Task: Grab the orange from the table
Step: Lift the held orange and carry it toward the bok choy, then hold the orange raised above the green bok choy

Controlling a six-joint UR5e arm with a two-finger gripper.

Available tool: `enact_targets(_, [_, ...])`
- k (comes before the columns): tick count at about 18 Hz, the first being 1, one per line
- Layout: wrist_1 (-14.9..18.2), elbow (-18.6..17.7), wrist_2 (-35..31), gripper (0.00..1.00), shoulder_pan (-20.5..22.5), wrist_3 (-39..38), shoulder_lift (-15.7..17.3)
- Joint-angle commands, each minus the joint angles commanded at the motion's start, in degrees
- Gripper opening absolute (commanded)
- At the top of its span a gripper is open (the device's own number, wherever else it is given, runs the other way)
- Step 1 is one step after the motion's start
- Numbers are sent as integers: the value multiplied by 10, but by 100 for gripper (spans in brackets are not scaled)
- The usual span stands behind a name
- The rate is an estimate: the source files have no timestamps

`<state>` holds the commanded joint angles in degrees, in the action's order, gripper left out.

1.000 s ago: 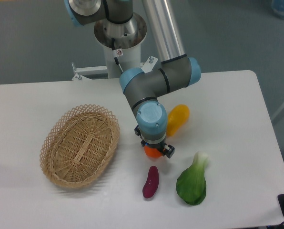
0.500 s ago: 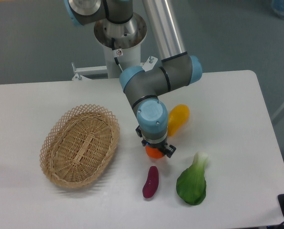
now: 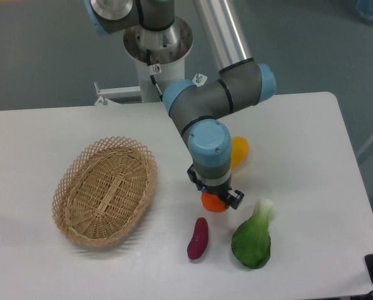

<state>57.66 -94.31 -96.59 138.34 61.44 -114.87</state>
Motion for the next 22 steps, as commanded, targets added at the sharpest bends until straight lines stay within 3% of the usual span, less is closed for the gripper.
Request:
enact_targets(10, [1,39,4,61,12,0,1])
enact_targets(14, [1,59,4,61,24,41,-3])
enact_targets(19, [7,110,4,61,35,42,-29])
enact_targets(22, [7,109,3,61,35,42,-31])
